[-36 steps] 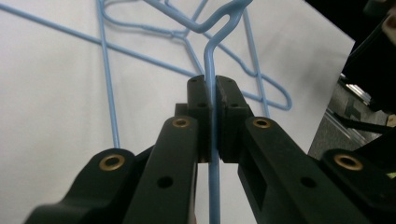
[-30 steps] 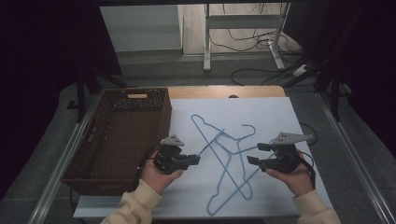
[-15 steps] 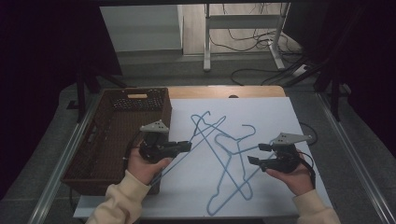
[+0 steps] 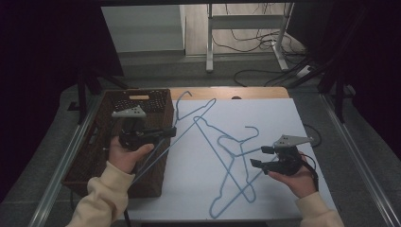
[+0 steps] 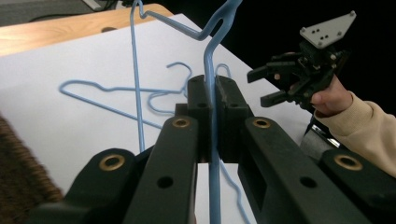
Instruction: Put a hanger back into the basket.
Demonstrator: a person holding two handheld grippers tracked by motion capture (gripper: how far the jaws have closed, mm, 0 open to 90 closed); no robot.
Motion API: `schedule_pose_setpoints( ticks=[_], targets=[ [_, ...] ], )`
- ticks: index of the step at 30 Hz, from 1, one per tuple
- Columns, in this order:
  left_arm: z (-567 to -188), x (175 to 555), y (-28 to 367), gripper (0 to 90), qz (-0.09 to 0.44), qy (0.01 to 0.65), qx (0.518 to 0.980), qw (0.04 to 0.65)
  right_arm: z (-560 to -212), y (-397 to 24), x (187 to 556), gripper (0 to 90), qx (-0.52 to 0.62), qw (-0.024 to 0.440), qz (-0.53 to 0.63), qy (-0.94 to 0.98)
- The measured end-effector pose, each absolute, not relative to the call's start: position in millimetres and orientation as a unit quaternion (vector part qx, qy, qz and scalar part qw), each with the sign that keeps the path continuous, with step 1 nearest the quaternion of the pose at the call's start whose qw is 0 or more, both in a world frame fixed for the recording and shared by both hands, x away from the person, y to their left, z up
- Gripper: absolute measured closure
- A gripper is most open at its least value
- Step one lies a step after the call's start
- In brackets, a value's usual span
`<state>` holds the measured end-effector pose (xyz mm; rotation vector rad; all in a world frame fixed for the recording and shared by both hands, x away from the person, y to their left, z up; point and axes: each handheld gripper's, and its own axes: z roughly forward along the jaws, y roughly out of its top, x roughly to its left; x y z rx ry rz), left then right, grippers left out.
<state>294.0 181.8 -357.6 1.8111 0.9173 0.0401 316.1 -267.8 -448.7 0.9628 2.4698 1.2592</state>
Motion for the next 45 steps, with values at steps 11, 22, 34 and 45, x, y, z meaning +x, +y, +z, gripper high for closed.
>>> schedule_pose_setpoints(
  ticks=[11, 22, 34, 45],
  targets=[
    [-349, 308, 222, 86.3, 0.016, 0.399, 0.734, 0.55, -447, -267, 315, 28.5, 0.329, 0.096, 0.43, 0.835],
    [-353, 324, 260, 86.3, 0.032, 0.419, 0.728, 0.542, -449, -266, 316, 28.4, 0.331, 0.097, 0.425, 0.837],
    [-367, 343, 295, 86.3, 0.039, 0.43, 0.73, 0.53, -450, -266, 317, 28.4, 0.331, 0.099, 0.42, 0.839],
    [-376, 346, 319, 86.3, 0.046, 0.44, 0.732, 0.518, -451, -265, 316, 28.4, 0.33, 0.099, 0.419, 0.84]
  ],
)
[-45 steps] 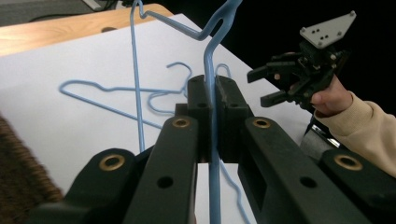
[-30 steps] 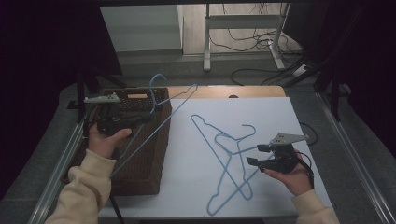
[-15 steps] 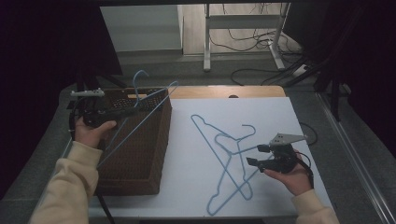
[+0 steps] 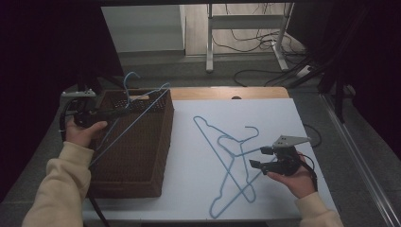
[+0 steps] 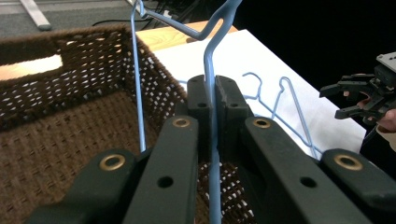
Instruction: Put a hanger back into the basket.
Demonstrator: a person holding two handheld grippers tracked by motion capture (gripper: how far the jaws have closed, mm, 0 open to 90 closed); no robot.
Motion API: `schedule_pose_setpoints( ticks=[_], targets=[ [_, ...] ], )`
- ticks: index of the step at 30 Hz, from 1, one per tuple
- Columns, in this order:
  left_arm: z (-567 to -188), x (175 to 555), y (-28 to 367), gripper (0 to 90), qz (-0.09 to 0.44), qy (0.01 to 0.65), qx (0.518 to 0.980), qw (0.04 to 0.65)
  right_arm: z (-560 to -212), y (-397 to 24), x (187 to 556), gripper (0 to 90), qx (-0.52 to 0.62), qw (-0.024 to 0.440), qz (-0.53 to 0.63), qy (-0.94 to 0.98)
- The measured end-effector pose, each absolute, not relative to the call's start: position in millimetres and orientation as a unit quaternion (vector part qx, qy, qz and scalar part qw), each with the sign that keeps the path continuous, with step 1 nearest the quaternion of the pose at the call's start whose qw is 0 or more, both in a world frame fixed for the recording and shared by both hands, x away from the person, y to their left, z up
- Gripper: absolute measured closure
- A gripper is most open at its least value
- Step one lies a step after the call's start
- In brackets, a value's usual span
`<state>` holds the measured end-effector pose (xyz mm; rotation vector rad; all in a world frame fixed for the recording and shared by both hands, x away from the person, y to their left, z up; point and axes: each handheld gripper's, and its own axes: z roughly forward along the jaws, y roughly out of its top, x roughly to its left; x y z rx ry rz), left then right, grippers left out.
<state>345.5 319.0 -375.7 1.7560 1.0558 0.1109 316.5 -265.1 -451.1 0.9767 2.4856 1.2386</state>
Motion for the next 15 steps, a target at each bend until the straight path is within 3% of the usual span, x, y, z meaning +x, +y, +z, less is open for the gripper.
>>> schedule_pose_setpoints(
  ticks=[15],
  targets=[
    [-400, 349, 328, 86.3, 0.027, 0.443, 0.743, 0.5, -453, -264, 317, 28.3, 0.332, 0.097, 0.415, 0.842]
  ],
)
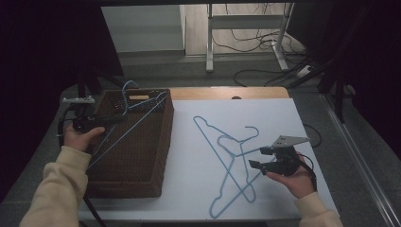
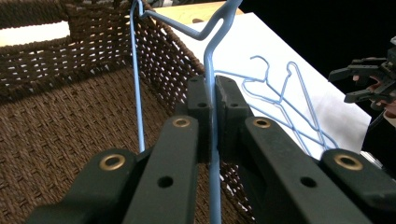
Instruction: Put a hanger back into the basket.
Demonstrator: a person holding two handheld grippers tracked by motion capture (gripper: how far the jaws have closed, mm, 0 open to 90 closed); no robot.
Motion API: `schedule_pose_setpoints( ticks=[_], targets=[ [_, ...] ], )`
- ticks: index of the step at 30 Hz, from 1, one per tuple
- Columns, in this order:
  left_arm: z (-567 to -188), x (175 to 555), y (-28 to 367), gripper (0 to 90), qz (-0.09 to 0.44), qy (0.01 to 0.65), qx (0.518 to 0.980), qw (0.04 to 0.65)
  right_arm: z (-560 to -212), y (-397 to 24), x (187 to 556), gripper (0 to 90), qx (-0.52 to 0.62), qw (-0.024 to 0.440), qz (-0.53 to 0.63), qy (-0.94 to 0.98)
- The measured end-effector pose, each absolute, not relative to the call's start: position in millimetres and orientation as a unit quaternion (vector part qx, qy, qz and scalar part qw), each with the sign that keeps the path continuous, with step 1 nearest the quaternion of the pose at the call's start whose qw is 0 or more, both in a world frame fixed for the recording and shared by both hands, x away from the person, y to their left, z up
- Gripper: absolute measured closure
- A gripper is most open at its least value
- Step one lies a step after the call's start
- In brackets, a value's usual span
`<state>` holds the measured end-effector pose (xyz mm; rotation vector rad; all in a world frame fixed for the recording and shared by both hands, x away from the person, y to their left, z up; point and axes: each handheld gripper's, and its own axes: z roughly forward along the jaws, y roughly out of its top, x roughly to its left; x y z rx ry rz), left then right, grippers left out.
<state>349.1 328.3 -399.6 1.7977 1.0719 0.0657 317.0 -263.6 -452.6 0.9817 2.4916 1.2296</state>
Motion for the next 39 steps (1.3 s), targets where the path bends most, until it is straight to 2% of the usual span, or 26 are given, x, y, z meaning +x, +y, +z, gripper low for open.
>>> schedule_pose_setpoints(
  ticks=[10, 25, 31, 36, 37, 39],
  targets=[
    [-417, 353, 340, 86.3, 0.02, 0.449, 0.74, 0.501, -454, -264, 317, 28.3, 0.332, 0.096, 0.414, 0.842],
    [-443, 356, 339, 86.1, 0.02, 0.463, 0.76, 0.454, -453, -262, 317, 28.3, 0.33, 0.096, 0.412, 0.844],
    [-453, 359, 344, 85.5, 0.024, 0.49, 0.759, 0.428, -453, -263, 316, 28.4, 0.329, 0.097, 0.414, 0.843],
    [-461, 360, 352, 80.4, 0.054, 0.543, 0.749, 0.376, -453, -263, 316, 28.3, 0.329, 0.097, 0.415, 0.843],
    [-461, 360, 353, 77.9, 0.063, 0.553, 0.745, 0.368, -453, -263, 316, 28.3, 0.329, 0.096, 0.415, 0.843],
    [-459, 359, 352, 67.0, 0.09, 0.561, 0.744, 0.353, -453, -263, 316, 28.3, 0.329, 0.096, 0.414, 0.843]
  ],
)
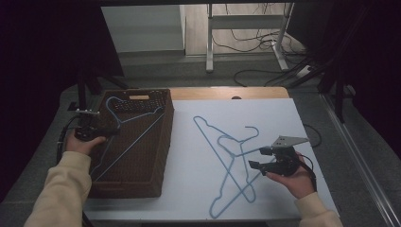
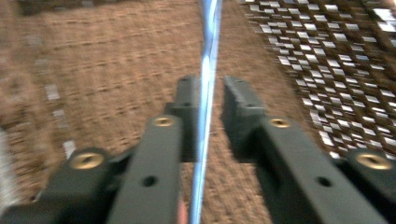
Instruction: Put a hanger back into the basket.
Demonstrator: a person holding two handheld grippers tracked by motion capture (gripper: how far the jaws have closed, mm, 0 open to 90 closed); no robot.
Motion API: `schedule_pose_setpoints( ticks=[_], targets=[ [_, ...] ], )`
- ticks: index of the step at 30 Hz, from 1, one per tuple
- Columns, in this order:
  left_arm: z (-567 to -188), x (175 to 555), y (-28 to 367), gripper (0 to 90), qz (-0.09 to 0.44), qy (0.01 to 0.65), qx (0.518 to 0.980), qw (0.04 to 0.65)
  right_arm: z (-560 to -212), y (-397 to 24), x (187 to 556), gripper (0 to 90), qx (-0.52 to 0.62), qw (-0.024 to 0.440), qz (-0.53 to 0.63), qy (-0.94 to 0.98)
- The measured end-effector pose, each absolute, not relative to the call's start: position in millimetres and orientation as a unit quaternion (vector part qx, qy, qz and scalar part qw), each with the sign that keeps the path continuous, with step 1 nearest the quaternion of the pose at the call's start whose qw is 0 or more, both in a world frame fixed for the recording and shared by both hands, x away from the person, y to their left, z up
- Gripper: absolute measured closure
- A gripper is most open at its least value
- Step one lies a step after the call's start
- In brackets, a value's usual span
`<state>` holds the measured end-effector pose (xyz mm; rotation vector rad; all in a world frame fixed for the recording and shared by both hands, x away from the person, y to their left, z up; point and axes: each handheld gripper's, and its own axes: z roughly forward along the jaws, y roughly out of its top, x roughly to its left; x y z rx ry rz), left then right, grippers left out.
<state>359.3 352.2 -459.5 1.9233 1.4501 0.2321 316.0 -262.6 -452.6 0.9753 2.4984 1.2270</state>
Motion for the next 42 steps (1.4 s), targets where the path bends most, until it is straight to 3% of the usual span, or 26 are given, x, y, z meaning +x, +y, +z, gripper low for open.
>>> schedule_pose_setpoints(
  ticks=[5, 12, 31, 42],
  targets=[
    [-449, 353, 345, 41.7, 0.136, 0.564, 0.74, 0.339, -453, -262, 316, 28.1, 0.329, 0.096, 0.414, 0.844],
    [-426, 334, 334, 28.4, 0.154, 0.545, 0.741, 0.362, -453, -261, 316, 28.0, 0.327, 0.095, 0.413, 0.845],
    [-413, 287, 247, 23.3, 0.108, 0.418, 0.789, 0.437, -457, -256, 318, 25.1, 0.326, 0.09, 0.401, 0.851],
    [-420, 275, 214, 22.8, 0.078, 0.386, 0.801, 0.452, -453, -260, 311, 24.7, 0.323, 0.096, 0.408, 0.848]
  ],
)
